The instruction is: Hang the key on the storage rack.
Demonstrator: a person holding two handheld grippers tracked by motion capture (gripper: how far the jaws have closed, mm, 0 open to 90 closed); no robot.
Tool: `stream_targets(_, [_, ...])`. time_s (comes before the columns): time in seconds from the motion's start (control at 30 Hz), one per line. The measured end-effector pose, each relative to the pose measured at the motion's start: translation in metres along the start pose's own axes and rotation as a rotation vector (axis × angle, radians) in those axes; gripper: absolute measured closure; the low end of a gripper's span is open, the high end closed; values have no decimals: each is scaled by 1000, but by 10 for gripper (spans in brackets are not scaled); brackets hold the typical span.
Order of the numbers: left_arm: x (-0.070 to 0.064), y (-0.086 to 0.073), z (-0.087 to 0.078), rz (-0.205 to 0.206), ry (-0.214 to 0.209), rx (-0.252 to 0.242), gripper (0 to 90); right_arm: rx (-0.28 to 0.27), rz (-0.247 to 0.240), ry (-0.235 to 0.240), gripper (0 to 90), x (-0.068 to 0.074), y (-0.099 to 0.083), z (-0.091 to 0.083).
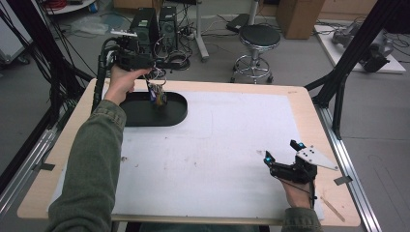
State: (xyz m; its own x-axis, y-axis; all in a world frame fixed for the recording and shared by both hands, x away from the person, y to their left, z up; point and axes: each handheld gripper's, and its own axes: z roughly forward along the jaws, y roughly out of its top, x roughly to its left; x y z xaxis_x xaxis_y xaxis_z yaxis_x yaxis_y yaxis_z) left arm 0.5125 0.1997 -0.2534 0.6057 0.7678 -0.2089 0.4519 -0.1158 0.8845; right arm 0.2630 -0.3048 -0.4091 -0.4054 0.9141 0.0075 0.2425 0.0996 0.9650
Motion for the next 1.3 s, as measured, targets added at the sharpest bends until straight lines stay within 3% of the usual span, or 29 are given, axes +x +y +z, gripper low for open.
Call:
stream_targets(0.23, [-5,-3,-1,27,-44,66,114,-3,17,1,9,-2,0,0])
stream_targets(0.4, [-6,-11,-2,30,-54,72,72,2,16,-1,9,-3,0,-1])
stream_targets(0.53, [-7,-19,-7,35,-62,110,30,2,17,-1,9,-3,0,0])
stream_targets(0.77, [-2,-32,-22,14,-31,91,16,2,17,-2,9,-3,0,1])
stream_targets(1.07, [2,-50,-35,-8,-21,67,17,6,27,-11,9,-3,0,1])
stream_targets(1.3, [-4,-57,-45,12,-16,53,17,7,29,-16,9,-3,0,0])
